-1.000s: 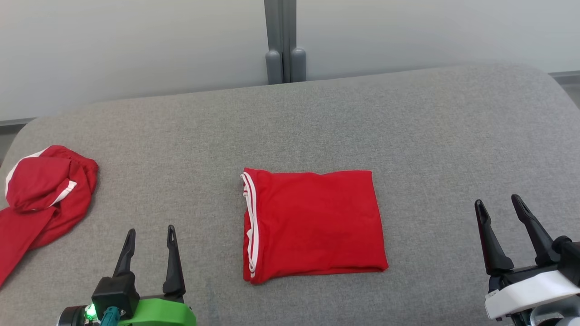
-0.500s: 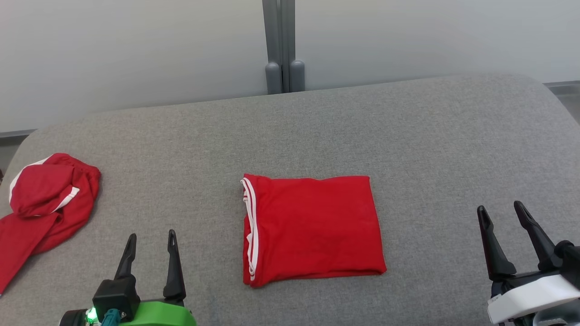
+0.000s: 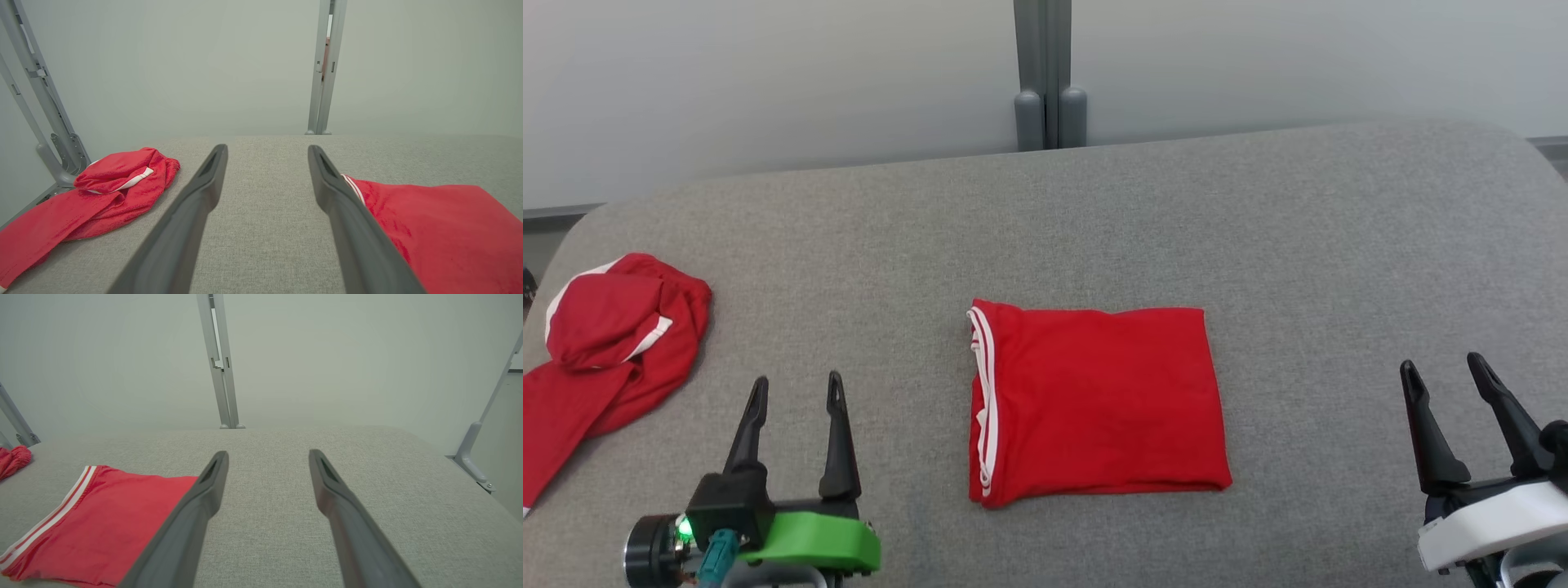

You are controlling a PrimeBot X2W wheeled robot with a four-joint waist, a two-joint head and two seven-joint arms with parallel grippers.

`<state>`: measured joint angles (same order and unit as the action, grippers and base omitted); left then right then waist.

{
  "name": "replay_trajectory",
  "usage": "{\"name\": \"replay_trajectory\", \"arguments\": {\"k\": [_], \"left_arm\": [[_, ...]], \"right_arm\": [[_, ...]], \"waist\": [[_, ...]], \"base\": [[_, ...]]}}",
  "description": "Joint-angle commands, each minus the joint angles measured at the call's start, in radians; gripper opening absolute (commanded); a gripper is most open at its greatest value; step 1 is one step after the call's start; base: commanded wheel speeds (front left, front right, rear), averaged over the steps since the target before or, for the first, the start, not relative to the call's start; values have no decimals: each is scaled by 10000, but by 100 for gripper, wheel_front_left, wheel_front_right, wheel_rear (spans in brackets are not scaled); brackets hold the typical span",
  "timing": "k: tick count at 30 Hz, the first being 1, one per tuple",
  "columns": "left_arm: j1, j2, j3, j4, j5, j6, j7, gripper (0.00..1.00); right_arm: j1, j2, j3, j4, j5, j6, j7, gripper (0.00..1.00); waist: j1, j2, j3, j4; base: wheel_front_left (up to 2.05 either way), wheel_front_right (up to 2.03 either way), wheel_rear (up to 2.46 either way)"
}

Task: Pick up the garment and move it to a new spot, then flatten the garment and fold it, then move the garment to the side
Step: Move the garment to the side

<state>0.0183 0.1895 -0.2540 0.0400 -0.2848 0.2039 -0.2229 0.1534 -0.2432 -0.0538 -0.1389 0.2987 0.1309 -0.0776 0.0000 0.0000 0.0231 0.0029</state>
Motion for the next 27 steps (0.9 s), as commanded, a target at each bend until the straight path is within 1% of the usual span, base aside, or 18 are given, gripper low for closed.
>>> {"name": "replay_trajectory", "arguments": {"k": [1, 4, 10, 16, 19, 20, 21, 22, 24, 27], "left_arm": [[-407, -46, -5, -90, 171, 3, -99, 100], [-935, -198, -81, -175, 259, -36, -217, 100], [-1812, -509, -115, -22, 385, -120, -383, 100], [-2363, -753, -91, 89, 557, -243, -424, 100], [-2466, -875, -5, 39, 666, -293, -428, 100], [-2490, -908, 17, 31, 705, -306, -427, 100], [-2510, -936, 58, 13, 742, -332, -421, 100], [-2512, -946, 92, 4, 760, -346, -422, 100], [-2481, -977, 161, -17, 828, -384, -423, 100], [-2403, -989, 285, -62, 905, -431, -422, 100]], "right_arm": [[-321, -131, 41, 53, 92, -5, 43, 100], [-752, -378, 339, 398, 275, -5, 53, 100], [-1944, -685, 1503, 1584, 709, -5, -59, 100], [-3050, -558, 2617, 3398, 1193, -5, -220, 100], [-3435, -491, 3105, 4311, 1472, -6, -90, 100], [-3545, -480, 3233, 4494, 1616, -5, -87, 97], [-3611, -502, 3421, 4740, 1745, -5, -14, 41], [-3614, -522, 3564, 4893, 1855, -5, 73, 0], [-3691, -591, 3814, 5060, 2037, -5, -43, 0], [-3828, -793, 4093, 4966, 2209, -11, -391, 0]], "waist": [[0, 0, 816, 483], [0, 0, 1493, 841], [0, 0, 2533, 1434], [0, 0, 3041, 1768], [0, 0, 3155, 1826], [0, 0, 3174, 1829], [0, 0, 3186, 1825], [0, 0, 3187, 1806], [0, 0, 3181, 1702], [0, 0, 3178, 1377]], "base": [[0, 0, 0], [0, 0, 0], [0, 0, 0], [0, 0, 0], [0, 0, 0], [0, 0, 0], [0, 0, 0], [0, 0, 0], [0, 0, 0], [0, 0, 0]]}}
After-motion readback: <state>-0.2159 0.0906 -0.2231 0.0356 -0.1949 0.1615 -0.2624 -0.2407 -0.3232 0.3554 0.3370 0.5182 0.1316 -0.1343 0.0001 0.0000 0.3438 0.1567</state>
